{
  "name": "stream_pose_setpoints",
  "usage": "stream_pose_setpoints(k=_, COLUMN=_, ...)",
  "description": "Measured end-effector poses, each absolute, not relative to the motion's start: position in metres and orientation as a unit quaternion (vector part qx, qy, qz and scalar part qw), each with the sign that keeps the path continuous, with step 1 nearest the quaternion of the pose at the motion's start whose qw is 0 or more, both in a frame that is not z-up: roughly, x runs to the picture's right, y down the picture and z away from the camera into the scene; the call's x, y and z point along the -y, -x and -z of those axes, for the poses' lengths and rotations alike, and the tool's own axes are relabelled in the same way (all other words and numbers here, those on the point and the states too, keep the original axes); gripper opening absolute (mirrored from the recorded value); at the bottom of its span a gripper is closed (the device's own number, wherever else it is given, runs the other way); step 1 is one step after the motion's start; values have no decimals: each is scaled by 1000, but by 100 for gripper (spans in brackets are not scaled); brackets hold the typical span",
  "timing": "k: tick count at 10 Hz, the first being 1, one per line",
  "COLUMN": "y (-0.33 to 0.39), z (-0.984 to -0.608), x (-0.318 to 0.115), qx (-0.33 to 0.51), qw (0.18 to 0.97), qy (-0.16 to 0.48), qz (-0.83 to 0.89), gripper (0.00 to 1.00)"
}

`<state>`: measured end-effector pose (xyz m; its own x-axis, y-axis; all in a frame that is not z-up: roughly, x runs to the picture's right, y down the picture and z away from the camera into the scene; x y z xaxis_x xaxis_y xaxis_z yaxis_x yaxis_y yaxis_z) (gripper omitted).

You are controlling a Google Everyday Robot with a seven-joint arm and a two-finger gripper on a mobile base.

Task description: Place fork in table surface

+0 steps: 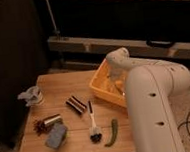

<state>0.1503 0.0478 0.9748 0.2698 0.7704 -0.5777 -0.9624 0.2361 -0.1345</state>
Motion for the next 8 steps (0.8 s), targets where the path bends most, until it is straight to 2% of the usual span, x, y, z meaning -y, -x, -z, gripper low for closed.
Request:
stream_pose_setpoints(k=6, y=-150, z=-972, x=-48, qx=-202, qw=760, qy=241, qz=-570, gripper=2)
stream_pose_setpoints(k=8, y=-148, z=-966, x=-48, qx=-197, qw=761, qy=241, qz=-569, gripper=0)
